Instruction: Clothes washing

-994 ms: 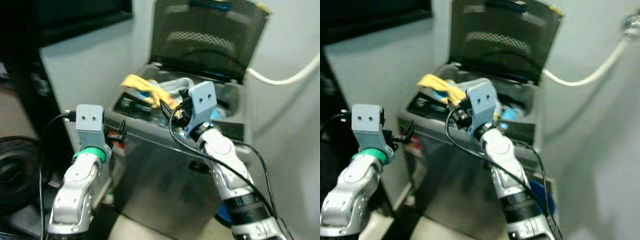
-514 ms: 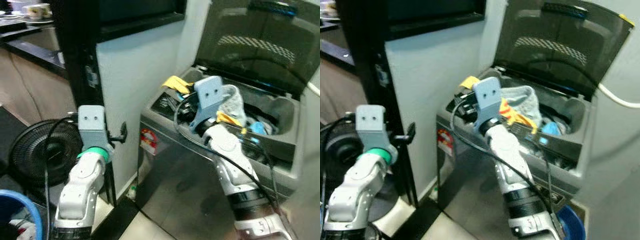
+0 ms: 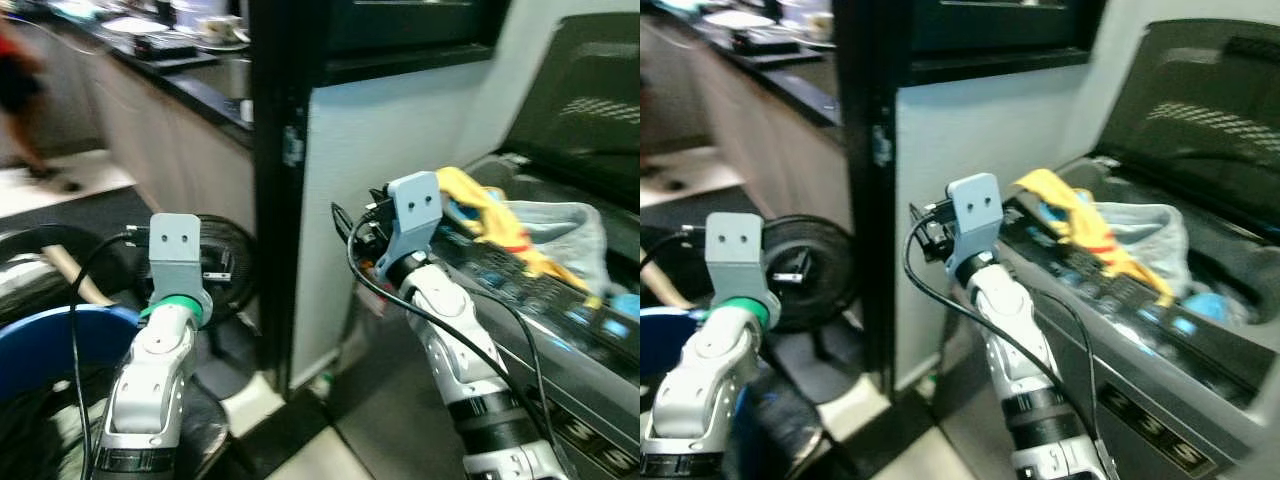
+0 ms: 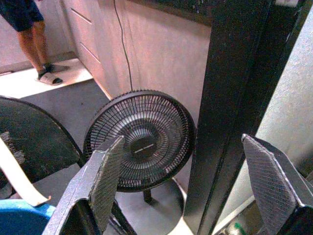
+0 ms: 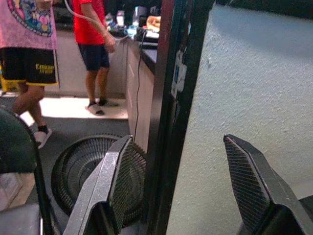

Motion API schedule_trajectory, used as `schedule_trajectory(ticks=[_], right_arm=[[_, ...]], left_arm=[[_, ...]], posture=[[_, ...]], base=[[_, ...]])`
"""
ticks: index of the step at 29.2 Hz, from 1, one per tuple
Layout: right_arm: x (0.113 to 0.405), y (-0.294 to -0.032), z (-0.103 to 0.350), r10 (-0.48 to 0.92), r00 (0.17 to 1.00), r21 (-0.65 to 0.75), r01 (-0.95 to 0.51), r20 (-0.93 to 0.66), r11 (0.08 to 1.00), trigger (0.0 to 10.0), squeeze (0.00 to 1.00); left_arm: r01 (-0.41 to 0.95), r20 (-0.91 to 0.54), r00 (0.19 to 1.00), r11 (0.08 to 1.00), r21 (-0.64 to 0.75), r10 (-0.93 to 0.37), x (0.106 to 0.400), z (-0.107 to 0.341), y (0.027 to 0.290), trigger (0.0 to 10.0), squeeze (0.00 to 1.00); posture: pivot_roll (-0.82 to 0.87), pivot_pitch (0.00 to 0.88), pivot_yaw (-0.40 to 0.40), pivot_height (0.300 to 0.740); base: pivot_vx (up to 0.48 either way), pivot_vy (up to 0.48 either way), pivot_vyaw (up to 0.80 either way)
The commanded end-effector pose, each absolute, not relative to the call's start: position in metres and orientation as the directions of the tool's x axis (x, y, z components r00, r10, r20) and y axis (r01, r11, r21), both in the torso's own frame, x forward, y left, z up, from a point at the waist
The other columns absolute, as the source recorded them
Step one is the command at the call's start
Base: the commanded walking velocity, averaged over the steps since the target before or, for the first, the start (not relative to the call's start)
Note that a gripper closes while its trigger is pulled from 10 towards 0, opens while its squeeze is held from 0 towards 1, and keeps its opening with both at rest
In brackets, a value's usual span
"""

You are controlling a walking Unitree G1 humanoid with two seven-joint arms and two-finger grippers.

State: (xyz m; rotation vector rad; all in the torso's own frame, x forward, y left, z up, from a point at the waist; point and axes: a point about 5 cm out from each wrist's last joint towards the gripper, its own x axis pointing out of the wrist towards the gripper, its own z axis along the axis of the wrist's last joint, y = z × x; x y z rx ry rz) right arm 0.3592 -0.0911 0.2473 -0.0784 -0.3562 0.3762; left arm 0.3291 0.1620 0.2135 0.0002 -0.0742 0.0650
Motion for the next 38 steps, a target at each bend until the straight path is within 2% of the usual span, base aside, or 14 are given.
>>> schedule_trajectory(ticks=[1,4,8,11,13,19,22,29,32,35,38], right_arm=[[0.360,-0.097,0.244,0.347,0.880,-0.133,-0.320,0.324,0.938,10.0,0.00],[0.361,-0.105,0.229,0.319,0.903,-0.119,-0.297,0.287,0.947,10.0,0.00],[0.360,-0.106,0.224,0.318,0.908,-0.120,-0.295,0.275,0.948,10.0,0.00],[0.358,-0.110,0.210,0.327,0.915,-0.142,-0.300,0.236,0.943,10.0,0.00],[0.357,-0.112,0.205,0.329,0.918,-0.150,-0.302,0.223,0.942,10.0,0.00],[0.354,-0.130,0.189,0.324,0.929,-0.112,-0.307,0.181,0.945,10.0,0.00],[0.344,-0.148,0.171,0.361,0.922,-0.014,-0.363,0.142,0.932,10.0,0.00],[0.333,-0.155,0.140,0.377,0.923,0.057,-0.381,0.072,0.923,10.0,0.00],[0.327,-0.155,0.116,0.370,0.929,0.063,-0.370,0.006,0.927,10.0,0.00],[0.326,-0.155,0.115,0.372,0.928,0.064,-0.372,0.000,0.926,10.0,0.00],[0.325,-0.150,0.111,0.373,0.928,0.079,-0.372,0.005,0.925,10.0,0.00]], left_arm=[[-0.038,0.064,0.997,0.999,-0.017,0.039,0.330,0.210,0.158,10.0,0.00],[0.015,-0.023,1.000,1.000,-0.005,-0.015,0.328,0.189,0.152,10.0,0.00],[0.021,0.010,1.000,1.000,0.021,-0.021,0.326,0.184,0.152,10.0,0.00],[-0.020,0.057,0.998,0.992,0.127,0.013,0.322,0.172,0.163,10.0,0.00],[-0.026,0.062,0.998,0.989,0.148,0.017,0.320,0.168,0.167,10.0,0.00],[-0.061,0.056,0.997,0.995,0.075,0.056,0.308,0.146,0.186,10.0,0.00],[-0.088,-0.004,0.996,0.996,0.030,0.088,0.289,0.123,0.191,10.0,0.00],[-0.135,-0.020,0.991,0.991,-0.012,0.135,0.274,0.099,0.198,10.0,0.00],[-0.097,-0.034,0.995,0.995,-0.032,0.096,0.270,0.090,0.195,10.0,0.00],[-0.087,-0.033,0.996,0.996,-0.029,0.086,0.270,0.089,0.194,10.0,0.00],[-0.043,-0.033,0.999,0.999,0.004,0.043,0.270,0.089,0.188,10.0,0.00]], posture=[[0.05,0.000,0.006,0.740],[0.05,0.000,0.021,0.740],[0.05,0.000,0.024,0.740],[0.03,0.000,0.003,0.740],[0.03,0.000,0.003,0.740],[0.02,0.000,-0.025,0.740],[0.02,0.000,-0.049,0.740],[0.03,0.007,-0.052,0.740],[0.04,0.006,-0.034,0.740],[0.04,0.006,-0.034,0.740],[0.07,0.000,0.002,0.740]], base=[[0.000,0.000,0.80],[0.000,0.000,0.80],[0.000,0.000,0.80],[0.000,0.000,0.80],[0.000,0.000,0.80],[0.000,0.000,0.80],[0.000,0.000,0.80],[0.000,0.000,0.80],[0.000,0.000,0.80],[0.000,0.000,0.80],[0.000,0.000,0.80]])
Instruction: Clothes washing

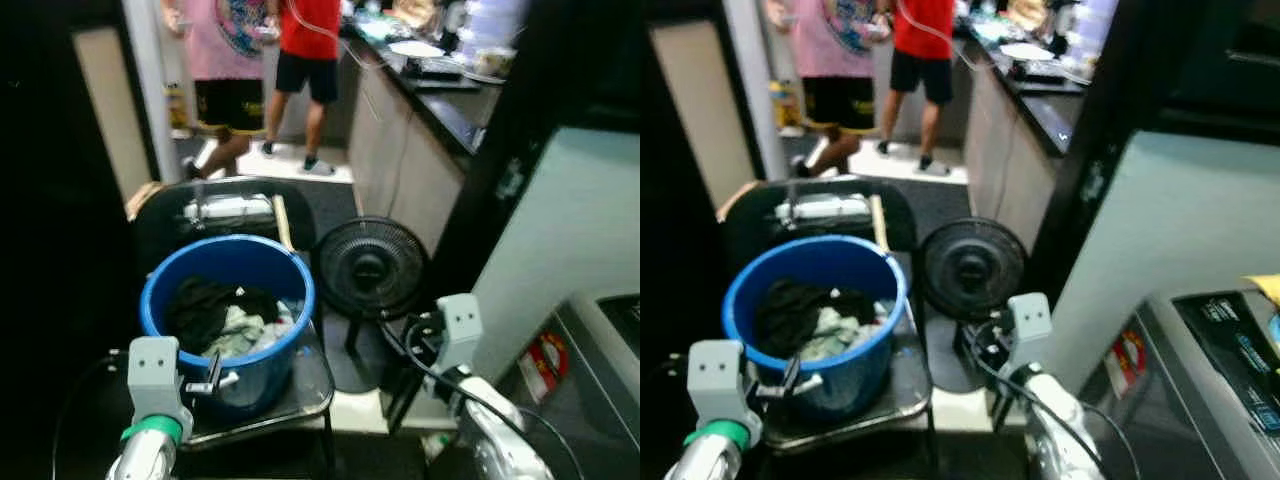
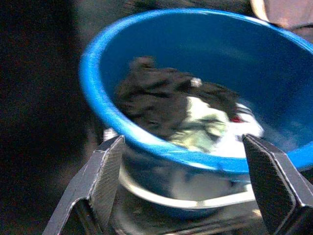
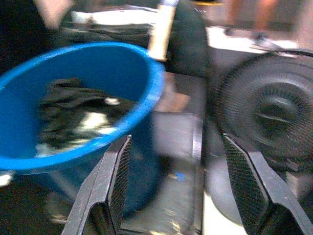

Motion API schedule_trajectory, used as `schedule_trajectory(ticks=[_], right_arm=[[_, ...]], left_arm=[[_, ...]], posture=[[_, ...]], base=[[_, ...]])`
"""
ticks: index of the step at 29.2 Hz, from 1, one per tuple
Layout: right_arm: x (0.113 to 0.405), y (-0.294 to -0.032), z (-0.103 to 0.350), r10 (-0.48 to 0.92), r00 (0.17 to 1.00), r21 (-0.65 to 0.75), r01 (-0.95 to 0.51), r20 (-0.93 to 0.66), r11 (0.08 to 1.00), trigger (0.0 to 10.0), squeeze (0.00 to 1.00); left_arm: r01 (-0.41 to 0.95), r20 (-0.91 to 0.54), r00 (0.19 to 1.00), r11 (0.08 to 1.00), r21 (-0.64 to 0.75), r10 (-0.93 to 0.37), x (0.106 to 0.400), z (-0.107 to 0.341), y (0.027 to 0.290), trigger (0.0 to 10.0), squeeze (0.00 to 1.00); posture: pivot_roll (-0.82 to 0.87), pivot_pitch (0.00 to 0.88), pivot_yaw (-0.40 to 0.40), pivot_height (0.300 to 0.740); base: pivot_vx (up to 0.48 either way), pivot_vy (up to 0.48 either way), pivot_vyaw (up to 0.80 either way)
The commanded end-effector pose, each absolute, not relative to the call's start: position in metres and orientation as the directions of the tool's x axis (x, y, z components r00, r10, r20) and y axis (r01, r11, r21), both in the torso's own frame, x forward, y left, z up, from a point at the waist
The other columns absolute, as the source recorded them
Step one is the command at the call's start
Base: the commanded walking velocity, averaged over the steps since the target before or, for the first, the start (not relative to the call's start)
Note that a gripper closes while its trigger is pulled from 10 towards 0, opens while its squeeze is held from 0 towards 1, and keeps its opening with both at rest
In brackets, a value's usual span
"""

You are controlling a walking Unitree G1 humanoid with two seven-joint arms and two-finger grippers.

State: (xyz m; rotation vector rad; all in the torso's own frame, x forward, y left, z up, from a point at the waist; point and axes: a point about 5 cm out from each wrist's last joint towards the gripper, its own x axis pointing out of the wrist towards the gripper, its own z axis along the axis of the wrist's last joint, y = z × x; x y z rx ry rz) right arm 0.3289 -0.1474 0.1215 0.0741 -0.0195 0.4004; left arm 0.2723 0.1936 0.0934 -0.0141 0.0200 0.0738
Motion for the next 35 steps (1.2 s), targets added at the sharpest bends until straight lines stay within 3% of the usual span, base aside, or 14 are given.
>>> schedule_trajectory(ticks=[1,3,5,12,20,35], right_arm=[[0.325,-0.148,0.110,0.369,0.930,0.090,-0.368,0.009,0.926,10.0,0.00],[0.325,-0.148,0.110,0.369,0.930,0.090,-0.368,0.009,0.926,10.0,0.00],[0.325,-0.141,0.108,0.355,0.935,0.115,-0.355,0.022,0.928,10.0,0.00],[0.320,-0.129,0.103,0.335,0.941,0.133,-0.337,0.041,0.932,10.0,0.00],[0.318,-0.133,0.100,0.287,0.957,0.135,-0.289,0.040,0.948,10.0,0.00],[0.325,-0.149,0.108,0.242,0.970,0.094,-0.244,0.032,0.965,10.0,0.00]], left_arm=[[-0.031,-0.036,0.999,0.999,0.007,0.032,0.271,0.090,0.188,10.0,0.00],[-0.031,-0.036,0.999,0.999,0.007,0.032,0.271,0.090,0.188,10.0,0.00],[-0.034,-0.051,0.998,0.999,0.014,0.035,0.274,0.090,0.196,10.0,0.00],[-0.035,-0.061,0.997,0.999,0.025,0.037,0.277,0.092,0.213,10.0,0.00],[-0.038,-0.059,0.998,0.999,0.015,0.038,0.282,0.093,0.213,10.0,0.00],[-0.008,-0.018,1.000,0.998,-0.063,0.007,0.294,0.095,0.187,10.0,0.00]], posture=[[0.07,0.000,0.009,0.740],[0.07,0.000,0.009,0.740],[0.10,0.000,0.073,0.740],[0.11,0.004,0.141,0.740],[0.10,0.008,0.127,0.740],[0.02,0.000,0.043,0.740]], base=[[0.000,0.000,0.80],[0.000,0.000,0.80],[0.000,0.000,0.80],[0.000,0.000,0.57],[0.000,0.000,0.00],[0.000,0.000,0.00]])
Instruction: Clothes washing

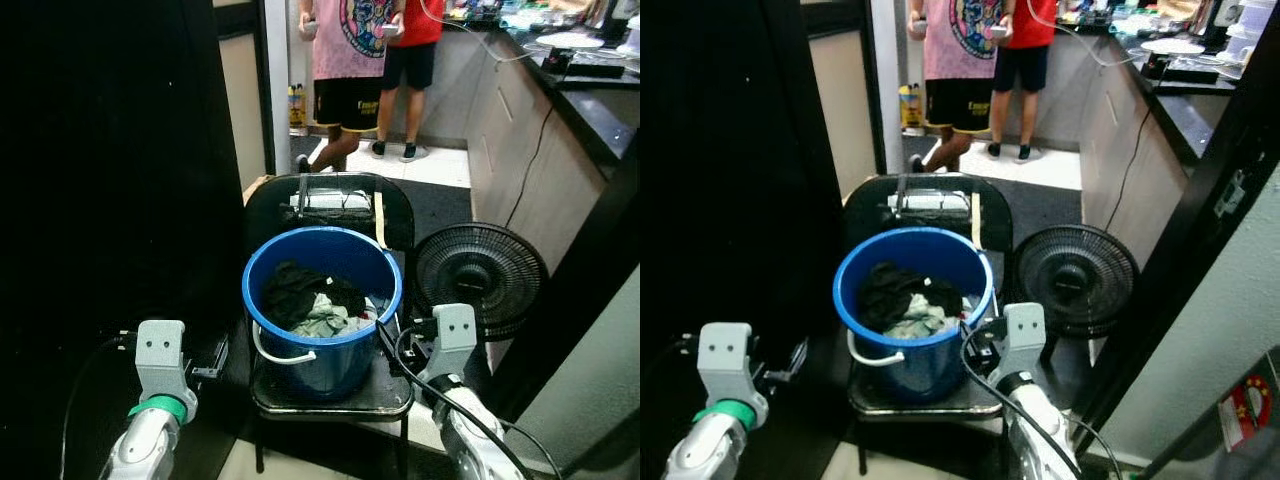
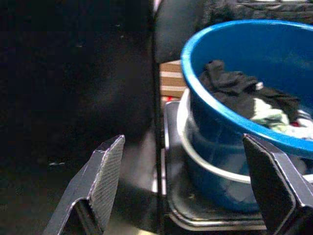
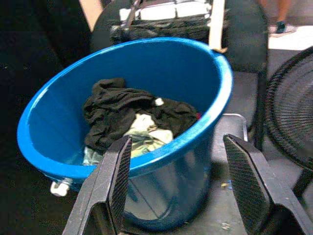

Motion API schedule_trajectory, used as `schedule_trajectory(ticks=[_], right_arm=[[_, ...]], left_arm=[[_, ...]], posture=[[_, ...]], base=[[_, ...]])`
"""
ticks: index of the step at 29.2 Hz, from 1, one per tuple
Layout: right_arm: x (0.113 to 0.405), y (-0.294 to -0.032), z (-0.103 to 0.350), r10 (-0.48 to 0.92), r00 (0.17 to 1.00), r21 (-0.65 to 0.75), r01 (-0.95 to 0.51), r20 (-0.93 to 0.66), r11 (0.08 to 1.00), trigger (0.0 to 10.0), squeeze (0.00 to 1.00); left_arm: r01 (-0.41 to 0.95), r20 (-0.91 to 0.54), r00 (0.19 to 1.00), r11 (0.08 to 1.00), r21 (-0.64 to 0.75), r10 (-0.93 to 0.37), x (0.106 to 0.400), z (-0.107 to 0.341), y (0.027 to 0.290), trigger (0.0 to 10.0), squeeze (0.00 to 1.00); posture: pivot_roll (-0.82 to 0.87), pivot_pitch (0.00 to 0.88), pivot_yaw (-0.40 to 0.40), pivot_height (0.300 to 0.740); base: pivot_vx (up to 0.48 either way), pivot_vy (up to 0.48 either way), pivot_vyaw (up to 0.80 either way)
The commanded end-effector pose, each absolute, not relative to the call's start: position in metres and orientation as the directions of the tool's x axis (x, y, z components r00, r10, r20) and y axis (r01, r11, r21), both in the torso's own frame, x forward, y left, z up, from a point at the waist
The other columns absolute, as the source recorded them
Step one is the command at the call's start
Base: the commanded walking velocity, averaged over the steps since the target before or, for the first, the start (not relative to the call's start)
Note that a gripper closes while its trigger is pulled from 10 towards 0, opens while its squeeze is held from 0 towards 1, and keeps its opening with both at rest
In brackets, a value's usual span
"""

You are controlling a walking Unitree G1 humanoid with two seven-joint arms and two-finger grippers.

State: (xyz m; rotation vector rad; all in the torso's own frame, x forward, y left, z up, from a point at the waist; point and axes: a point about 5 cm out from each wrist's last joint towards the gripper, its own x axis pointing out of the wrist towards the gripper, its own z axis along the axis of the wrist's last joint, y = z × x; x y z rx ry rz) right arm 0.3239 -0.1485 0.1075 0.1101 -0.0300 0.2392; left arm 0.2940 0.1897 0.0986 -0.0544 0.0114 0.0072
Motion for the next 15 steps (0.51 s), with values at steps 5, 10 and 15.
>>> schedule_trajectory(ticks=[5,10,15], right_arm=[[0.3278,-0.1485,0.1116,0.251,0.967,0.076,-0.253,0.031,0.965,10.0,0.00],[0.3311,-0.1475,0.1128,0.253,0.967,0.072,-0.254,0.029,0.964,10.0,0.00],[0.3332,-0.1447,0.1148,0.262,0.965,0.064,-0.264,0.033,0.962,10.0,0.00]], left_arm=[[-0.005,0.009,1.000,0.997,-0.080,0.005,0.2943,0.0987,0.1837,10.0,0.00],[0.005,0.028,1.000,0.997,-0.079,-0.002,0.2959,0.1033,0.1805,10.0,0.00],[-0.008,0.029,1.000,0.996,-0.092,0.011,0.2937,0.1018,0.1808,10.0,0.00]], posture=[[0.02,0.001,0.023,0.740],[0.03,0.005,0.012,0.740],[0.04,0.005,0.012,0.740]], base=[[0.000,0.000,0.00],[0.000,0.000,0.00],[0.000,0.000,0.00]])
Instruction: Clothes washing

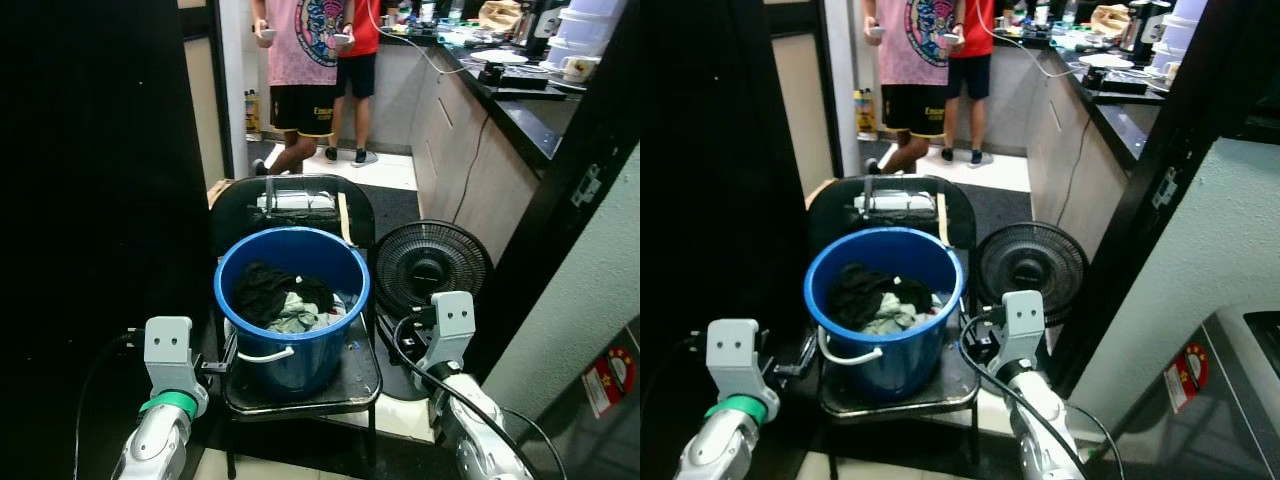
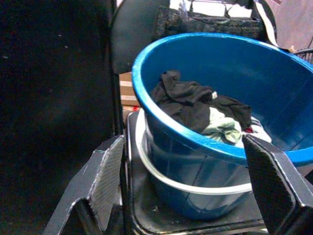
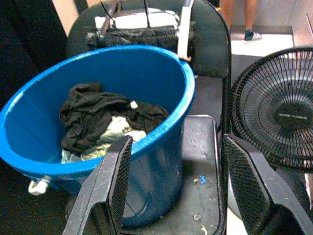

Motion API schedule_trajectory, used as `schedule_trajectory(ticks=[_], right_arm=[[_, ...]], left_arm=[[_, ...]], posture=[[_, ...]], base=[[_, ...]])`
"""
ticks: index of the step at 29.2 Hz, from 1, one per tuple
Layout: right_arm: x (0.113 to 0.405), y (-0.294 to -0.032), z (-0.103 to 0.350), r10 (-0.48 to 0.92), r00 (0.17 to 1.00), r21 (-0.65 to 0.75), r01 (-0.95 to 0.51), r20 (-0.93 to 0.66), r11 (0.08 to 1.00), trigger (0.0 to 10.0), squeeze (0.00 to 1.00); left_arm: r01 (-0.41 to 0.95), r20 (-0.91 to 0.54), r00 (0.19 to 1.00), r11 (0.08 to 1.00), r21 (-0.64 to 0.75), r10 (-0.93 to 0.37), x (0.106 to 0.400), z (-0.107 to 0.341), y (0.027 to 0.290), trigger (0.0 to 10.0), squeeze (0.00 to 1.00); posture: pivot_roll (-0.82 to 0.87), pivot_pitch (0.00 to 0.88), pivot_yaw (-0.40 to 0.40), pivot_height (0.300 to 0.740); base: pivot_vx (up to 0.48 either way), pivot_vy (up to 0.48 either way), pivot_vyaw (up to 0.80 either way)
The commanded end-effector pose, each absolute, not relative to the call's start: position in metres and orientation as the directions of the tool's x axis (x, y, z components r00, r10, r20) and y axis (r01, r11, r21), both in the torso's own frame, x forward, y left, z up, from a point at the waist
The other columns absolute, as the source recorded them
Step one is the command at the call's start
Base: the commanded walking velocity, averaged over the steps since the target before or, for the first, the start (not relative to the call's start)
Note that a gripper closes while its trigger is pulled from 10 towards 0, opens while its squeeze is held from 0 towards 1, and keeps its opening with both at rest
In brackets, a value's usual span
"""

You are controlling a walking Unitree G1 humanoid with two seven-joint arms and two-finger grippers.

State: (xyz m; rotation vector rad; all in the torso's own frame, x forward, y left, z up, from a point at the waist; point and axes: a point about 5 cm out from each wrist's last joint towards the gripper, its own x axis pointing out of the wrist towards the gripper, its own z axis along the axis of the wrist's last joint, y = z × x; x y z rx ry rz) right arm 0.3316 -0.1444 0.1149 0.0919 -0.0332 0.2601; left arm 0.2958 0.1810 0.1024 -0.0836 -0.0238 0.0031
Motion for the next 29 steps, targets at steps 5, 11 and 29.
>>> schedule_trajectory(ticks=[5,11,29], right_arm=[[0.3341,-0.1453,0.1161,0.262,0.964,0.056,-0.264,0.035,0.963,10.0,0.00],[0.3336,-0.1479,0.1169,0.258,0.965,0.046,-0.260,0.037,0.965,10.0,0.00],[0.3337,-0.1463,0.1157,0.271,0.962,0.029,-0.272,0.027,0.962,10.0,0.00]], left_arm=[[-0.018,0.027,0.999,0.996,-0.089,0.021,0.2934,0.1008,0.1814,10.0,0.00],[-0.018,0.019,1.000,0.996,-0.088,0.019,0.2945,0.0990,0.1796,10.0,0.00],[-0.001,0.045,0.999,0.996,-0.094,0.005,0.2933,0.1011,0.1748,10.0,0.00]], posture=[[0.03,0.001,0.015,0.740],[0.02,0.000,0.021,0.740],[0.02,0.006,0.012,0.740]], base=[[0.000,0.000,0.00],[0.000,0.000,0.00],[0.225,0.000,0.00]])
